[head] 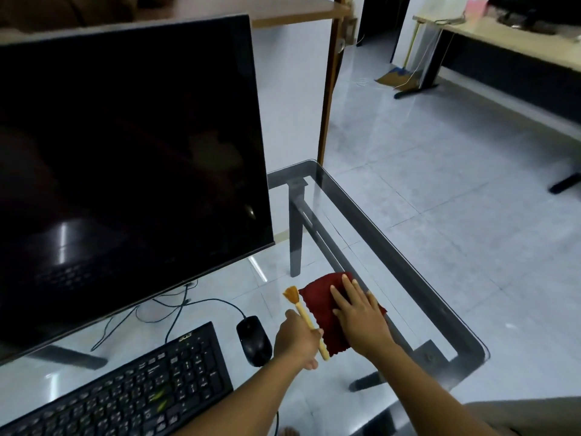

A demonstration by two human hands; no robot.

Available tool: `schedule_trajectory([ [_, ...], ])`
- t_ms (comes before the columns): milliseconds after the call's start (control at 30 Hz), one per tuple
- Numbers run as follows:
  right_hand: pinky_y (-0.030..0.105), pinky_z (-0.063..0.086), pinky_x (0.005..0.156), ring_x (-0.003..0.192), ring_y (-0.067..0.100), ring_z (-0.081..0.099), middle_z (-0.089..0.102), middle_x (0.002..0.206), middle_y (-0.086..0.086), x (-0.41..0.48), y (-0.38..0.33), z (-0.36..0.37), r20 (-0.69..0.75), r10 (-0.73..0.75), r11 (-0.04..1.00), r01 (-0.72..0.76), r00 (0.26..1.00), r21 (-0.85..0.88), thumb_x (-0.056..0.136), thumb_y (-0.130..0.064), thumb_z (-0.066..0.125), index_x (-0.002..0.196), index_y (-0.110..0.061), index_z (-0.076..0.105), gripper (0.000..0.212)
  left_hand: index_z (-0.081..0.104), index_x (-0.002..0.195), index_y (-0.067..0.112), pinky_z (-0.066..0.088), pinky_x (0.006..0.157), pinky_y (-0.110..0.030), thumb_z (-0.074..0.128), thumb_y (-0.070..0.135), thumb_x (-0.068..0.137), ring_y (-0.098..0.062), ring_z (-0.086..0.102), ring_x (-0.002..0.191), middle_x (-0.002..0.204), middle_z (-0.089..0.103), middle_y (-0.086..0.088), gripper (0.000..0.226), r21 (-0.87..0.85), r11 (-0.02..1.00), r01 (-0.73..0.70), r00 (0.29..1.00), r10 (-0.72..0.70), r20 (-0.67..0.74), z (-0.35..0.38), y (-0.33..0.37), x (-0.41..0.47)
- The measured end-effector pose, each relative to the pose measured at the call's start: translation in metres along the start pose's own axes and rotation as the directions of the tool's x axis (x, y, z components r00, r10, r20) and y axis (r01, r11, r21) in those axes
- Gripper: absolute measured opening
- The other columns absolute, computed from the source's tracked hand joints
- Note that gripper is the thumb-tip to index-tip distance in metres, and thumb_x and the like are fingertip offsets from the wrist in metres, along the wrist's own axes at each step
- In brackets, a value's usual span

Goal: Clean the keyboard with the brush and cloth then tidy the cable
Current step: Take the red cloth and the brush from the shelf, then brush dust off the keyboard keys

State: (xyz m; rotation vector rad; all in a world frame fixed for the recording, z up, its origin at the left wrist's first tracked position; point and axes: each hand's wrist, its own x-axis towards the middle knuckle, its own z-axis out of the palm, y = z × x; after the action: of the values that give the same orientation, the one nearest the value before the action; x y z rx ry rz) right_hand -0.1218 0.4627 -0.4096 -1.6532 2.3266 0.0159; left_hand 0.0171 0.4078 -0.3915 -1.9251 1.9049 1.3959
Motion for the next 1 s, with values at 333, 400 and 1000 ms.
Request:
schedule_trajectory([
  [333, 0.028, 0.041, 0.083, 0.098, 0.017, 0.053, 0.058, 0.109, -0.003, -0.005, -0.075, -0.016, -0.167, 0.148, 0.978, -0.119, 0.975, 0.171, 0.090, -0.042, 0.059, 0.108, -0.020, 0.059, 0.029, 0.052, 0.117, 0.023, 0.052, 0.077, -0.025, 0.054, 0.036, 0.094, -0.013, 0.061, 0.096, 0.113, 0.064, 0.004, 0.027, 0.163, 0.913, -0.373, 0.902, 0.399, -0.166, -0.082, -0.029, -0.017],
  [400, 0.031, 0.043, 0.083, 0.101, 0.020, 0.053, 0.056, 0.113, 0.000, -0.004, -0.086, -0.012, -0.054, 0.208, 0.972, -0.199, 0.977, 0.127, 0.090, -0.040, 0.057, 0.111, -0.016, 0.055, 0.032, 0.052, 0.124, 0.023, 0.048, 0.090, -0.028, 0.055, 0.035, 0.093, -0.013, 0.053, 0.110, 0.121, 0.058, 0.004, 0.034, 0.235, 0.866, -0.442, 0.836, 0.492, -0.242, -0.104, -0.055, -0.019],
  [1000, 0.025, 0.051, 0.072, 0.078, 0.017, 0.064, 0.059, 0.091, -0.005, -0.025, -0.290, -0.057, 0.023, -0.290, 0.749, 0.212, 0.957, 0.628, 0.081, -0.004, 0.063, 0.106, -0.025, 0.069, 0.033, 0.044, 0.136, 0.010, 0.040, 0.105, -0.049, 0.061, 0.019, 0.091, -0.031, 0.047, 0.126, 0.136, 0.050, -0.010, 0.048, -0.246, 0.961, -0.124, 0.655, -0.107, -0.748, -0.230, -0.359, -0.093],
])
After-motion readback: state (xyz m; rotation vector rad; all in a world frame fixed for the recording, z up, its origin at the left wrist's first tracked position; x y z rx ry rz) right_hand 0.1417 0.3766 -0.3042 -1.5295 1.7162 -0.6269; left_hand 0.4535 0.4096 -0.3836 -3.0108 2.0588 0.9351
